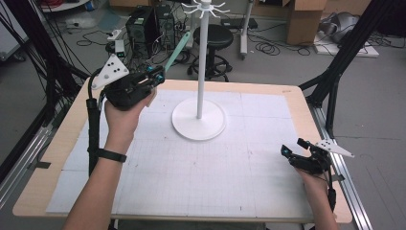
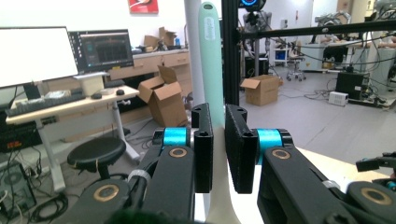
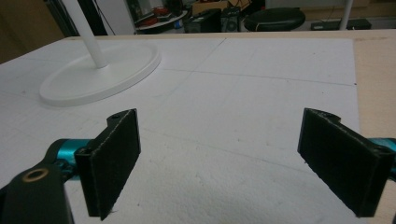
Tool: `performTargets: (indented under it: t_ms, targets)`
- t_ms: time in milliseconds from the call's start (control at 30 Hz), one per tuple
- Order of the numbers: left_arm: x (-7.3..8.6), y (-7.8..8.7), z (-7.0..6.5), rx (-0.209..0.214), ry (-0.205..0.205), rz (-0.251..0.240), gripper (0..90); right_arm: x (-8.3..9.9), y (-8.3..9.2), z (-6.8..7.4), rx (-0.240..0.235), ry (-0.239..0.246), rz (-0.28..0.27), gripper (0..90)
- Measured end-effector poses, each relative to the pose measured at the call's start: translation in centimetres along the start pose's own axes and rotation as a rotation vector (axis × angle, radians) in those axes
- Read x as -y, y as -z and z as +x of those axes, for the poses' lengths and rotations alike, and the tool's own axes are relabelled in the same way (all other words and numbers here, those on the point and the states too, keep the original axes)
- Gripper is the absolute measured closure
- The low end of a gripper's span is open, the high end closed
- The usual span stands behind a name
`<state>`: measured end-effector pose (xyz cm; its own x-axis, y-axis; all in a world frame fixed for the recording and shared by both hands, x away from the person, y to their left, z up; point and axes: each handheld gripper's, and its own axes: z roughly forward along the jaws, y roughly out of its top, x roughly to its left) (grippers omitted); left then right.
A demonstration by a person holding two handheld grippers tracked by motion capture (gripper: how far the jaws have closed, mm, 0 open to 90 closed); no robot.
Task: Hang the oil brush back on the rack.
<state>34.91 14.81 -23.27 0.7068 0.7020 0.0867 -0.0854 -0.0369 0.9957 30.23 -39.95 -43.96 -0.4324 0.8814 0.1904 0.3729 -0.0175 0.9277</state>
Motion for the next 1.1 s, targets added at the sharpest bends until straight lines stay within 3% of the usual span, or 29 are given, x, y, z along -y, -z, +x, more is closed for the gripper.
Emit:
performTargets:
  t_ms: [133,567,1100]
  targets:
    - [-0.9,-0.1,-0.3,0.014,-0.005,-0.032,82.1,0.0,0.0,0.0,-0.001,0.001,-0.002,12.2]
    - [-3.3,-1.5,-0.9,0.011,-0.028,-0.021,82.0,0.0,0.0,0.0,-0.002,-0.003,-0.002,12.2]
    - [-3.3,-2.6,-0.7,-0.018,-0.040,0.023,82.0,0.0,0.0,0.0,-0.006,-0.008,-0.003,12.2]
